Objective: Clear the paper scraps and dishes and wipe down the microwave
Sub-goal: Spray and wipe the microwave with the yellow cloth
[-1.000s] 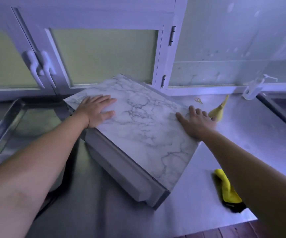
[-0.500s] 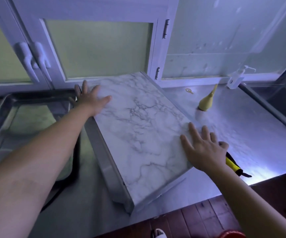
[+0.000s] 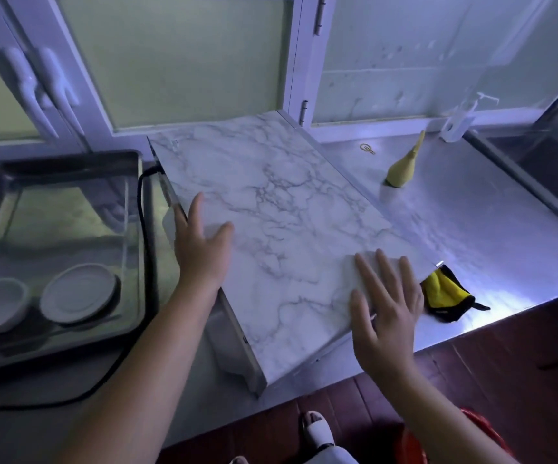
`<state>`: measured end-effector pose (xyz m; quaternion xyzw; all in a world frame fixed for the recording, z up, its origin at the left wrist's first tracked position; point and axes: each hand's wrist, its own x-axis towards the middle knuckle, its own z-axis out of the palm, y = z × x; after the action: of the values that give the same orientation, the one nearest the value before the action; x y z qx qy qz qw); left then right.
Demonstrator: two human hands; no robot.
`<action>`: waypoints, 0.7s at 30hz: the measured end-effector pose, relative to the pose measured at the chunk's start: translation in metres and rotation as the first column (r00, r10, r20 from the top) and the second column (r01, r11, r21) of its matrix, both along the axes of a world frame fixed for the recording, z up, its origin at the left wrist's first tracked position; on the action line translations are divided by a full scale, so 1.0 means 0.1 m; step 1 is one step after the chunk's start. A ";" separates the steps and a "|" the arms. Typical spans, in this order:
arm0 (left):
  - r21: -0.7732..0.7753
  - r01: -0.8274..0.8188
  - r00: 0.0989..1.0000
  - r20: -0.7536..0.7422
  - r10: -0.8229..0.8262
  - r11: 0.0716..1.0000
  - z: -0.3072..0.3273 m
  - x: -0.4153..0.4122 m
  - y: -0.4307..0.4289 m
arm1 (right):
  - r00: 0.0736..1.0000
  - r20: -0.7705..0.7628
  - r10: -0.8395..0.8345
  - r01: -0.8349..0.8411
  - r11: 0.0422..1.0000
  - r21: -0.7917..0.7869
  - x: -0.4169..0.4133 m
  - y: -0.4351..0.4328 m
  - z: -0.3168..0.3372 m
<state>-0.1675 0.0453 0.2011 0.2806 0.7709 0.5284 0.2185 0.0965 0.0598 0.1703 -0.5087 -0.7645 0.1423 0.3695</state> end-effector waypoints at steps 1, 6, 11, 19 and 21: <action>0.014 -0.003 1.000 0.016 0.003 1.000 0.00 0.03 -0.02 | 0.999 -0.032 -0.001 0.002 1.000 0.030 -0.04 -0.01 -0.03; 0.032 -0.019 0.999 -0.036 0.020 0.999 0.01 0.07 -0.02 | 0.968 -0.252 -0.019 0.054 0.989 0.135 -0.20 0.03 -0.10; 0.048 -0.005 0.997 -0.079 0.009 0.999 -0.06 0.02 0.09 | 0.936 -0.352 -0.026 0.114 0.966 0.231 -0.33 0.18 -0.15; 0.050 0.047 0.999 -0.023 -0.046 0.998 -0.04 -0.30 0.35 | 0.936 -0.351 -0.036 0.142 0.949 0.280 -0.61 0.35 -0.20; 0.091 0.068 0.996 -0.055 -0.063 0.994 -0.05 -0.41 0.42 | 0.934 -0.353 -0.051 0.159 0.945 0.285 -0.71 0.37 -0.21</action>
<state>-0.2086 0.0874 0.1958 0.3293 0.7414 0.5486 0.2022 0.0258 0.0964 0.1492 -0.4528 -0.6730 0.0865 0.5784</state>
